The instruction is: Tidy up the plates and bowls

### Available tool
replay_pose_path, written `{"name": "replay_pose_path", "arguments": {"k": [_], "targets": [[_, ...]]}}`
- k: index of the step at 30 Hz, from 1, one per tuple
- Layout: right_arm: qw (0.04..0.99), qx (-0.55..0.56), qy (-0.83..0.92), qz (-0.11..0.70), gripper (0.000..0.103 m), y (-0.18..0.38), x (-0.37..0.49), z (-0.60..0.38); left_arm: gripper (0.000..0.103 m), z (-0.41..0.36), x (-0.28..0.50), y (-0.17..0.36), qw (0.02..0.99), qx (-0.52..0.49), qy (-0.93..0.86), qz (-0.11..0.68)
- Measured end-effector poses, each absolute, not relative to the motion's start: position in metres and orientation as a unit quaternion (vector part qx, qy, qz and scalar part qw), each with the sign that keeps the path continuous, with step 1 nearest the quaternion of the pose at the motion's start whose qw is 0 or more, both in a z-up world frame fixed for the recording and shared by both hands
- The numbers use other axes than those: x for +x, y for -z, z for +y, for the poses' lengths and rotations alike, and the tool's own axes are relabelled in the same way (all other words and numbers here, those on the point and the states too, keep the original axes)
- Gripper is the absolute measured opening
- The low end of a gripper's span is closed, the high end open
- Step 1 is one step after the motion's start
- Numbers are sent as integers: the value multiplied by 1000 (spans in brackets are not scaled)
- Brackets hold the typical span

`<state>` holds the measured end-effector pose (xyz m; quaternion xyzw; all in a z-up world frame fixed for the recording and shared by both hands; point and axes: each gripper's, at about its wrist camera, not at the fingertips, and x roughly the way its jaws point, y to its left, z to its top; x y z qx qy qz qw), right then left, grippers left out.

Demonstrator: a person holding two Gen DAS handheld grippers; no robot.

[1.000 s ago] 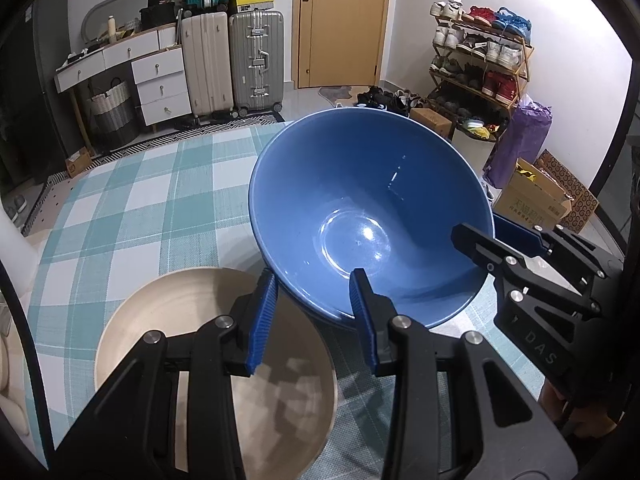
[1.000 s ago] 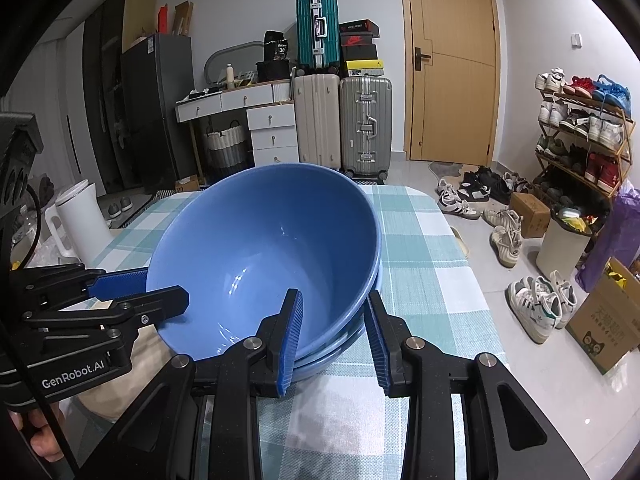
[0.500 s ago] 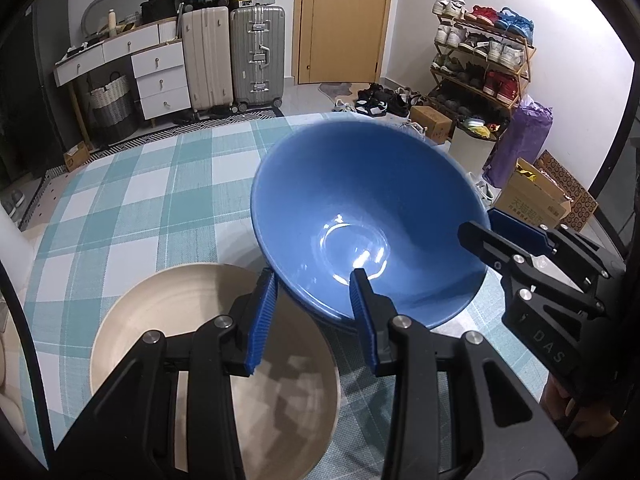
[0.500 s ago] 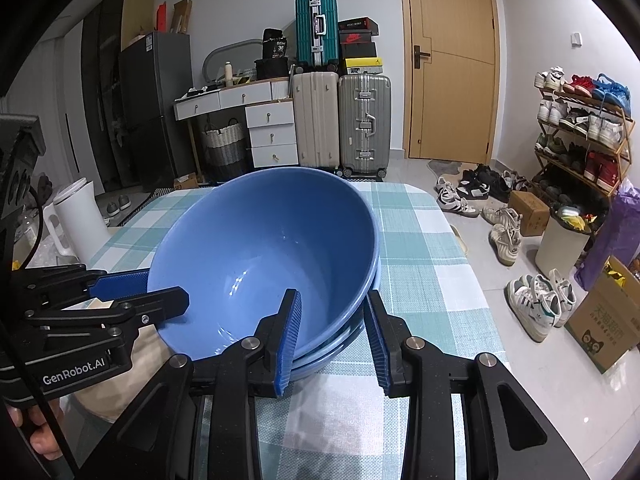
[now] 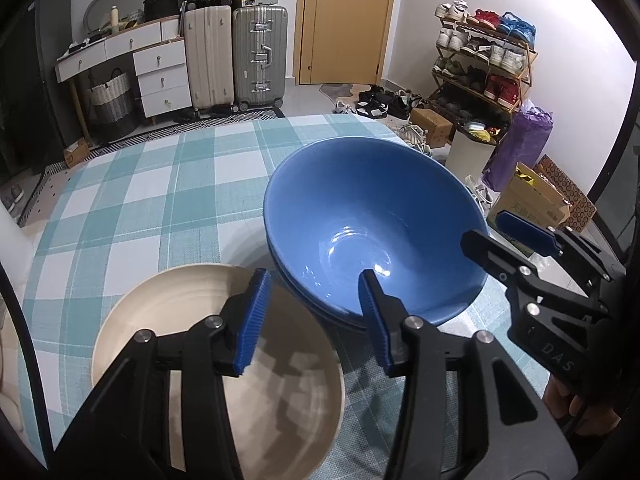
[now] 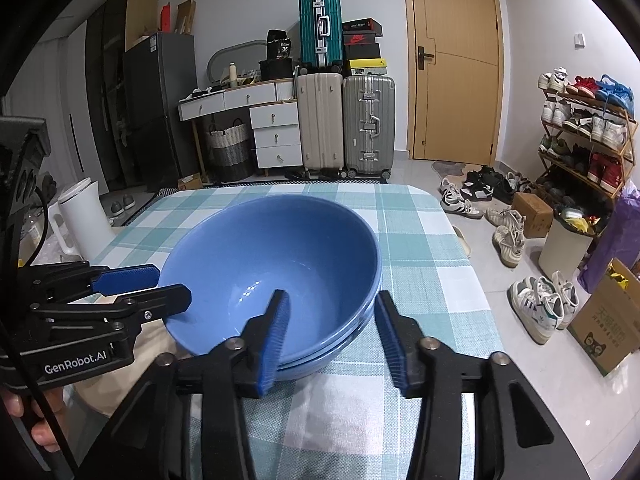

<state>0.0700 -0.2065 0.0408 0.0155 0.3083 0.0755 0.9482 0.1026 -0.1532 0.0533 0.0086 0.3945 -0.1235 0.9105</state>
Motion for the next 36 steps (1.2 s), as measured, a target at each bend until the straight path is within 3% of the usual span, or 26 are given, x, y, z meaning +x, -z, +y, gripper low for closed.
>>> {"name": "replay_pose_path", "arguments": {"k": [3,8,12,17,31,33,35,36], "targets": [[947,17,-76,312,53,-41,70,-208,56,-149,105,-53,909,0,124,398],[945,36,-86,313,82,-43,69,-213,80,-139,109,-52,905,-23,130,404],[944,49,-84,316,97,-43,69,-220,87,-133,116,-49,900,-42,134,411],[940,70,-79,323,101,-41,73,-231,102,-127,127,-43,894,-72,135,421],[917,158,-116,348,101,-23,93,-240,100,-100,162,-17,868,-167,130,450],[914,164,-119,351,100,-21,95,-240,91,-100,166,-13,864,-175,137,452],[911,167,-124,357,93,-18,96,-238,82,-99,167,-10,862,-174,141,454],[909,167,-128,360,83,-17,97,-236,79,-101,168,-9,861,-174,147,454]]}}
